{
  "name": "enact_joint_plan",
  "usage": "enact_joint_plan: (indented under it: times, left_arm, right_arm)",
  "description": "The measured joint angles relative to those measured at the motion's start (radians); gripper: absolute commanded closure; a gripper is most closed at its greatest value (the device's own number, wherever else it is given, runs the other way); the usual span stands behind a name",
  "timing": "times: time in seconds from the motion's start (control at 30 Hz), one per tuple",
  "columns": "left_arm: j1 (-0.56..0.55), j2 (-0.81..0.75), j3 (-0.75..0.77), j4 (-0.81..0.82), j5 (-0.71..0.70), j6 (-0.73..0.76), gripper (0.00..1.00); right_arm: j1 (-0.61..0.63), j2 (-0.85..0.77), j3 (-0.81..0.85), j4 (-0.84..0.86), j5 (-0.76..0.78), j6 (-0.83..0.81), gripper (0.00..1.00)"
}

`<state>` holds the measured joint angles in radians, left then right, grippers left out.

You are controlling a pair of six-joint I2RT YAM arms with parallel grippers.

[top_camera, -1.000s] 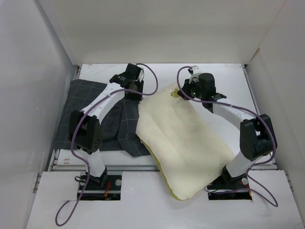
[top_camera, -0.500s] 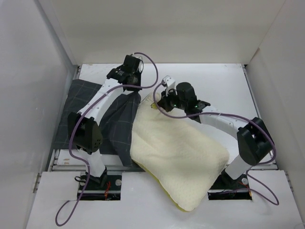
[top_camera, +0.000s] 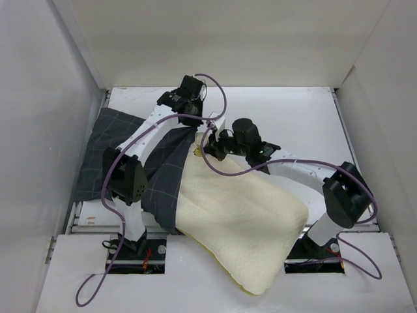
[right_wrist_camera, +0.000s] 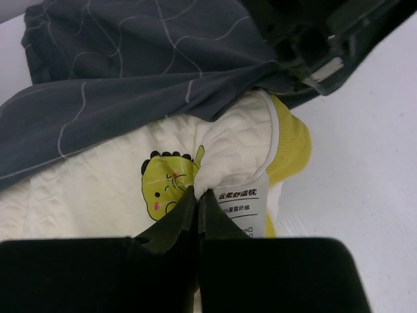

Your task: Put the pillow into the pillowcase

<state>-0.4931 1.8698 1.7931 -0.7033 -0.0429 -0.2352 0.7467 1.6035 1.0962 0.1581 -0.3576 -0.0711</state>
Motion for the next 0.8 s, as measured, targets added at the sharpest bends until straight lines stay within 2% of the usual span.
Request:
enact_joint_plan:
  times: [0.33, 0.5, 0.63, 0.8]
  left_arm:
    - [-0.031, -0.003, 0.039, -0.023, 0.054, 0.006, 1.0]
    - [-0.031, -0.039, -0.001, -0.002, 0.067, 0.016, 1.0]
    - [-0.033, -0.142, -0.122, 0.078, 0.079, 0.011, 1.0]
    - [-0.063, -0.272, -0.241, 0.155, 0.127, 0.009, 1.0]
  right_arm:
    - [0.011, 0.172, 0.038, 0.114, -0.066, -0.012, 1.0]
    - [0.016, 0.19, 0.042, 0.217, -0.063, 0.053, 1.0]
    - [0.005, 0.191, 0.016, 0.346, -0.019, 0.195, 0.99]
    - [-0.081, 0.193, -0.069, 0.461, 0.057, 0.405, 0.9]
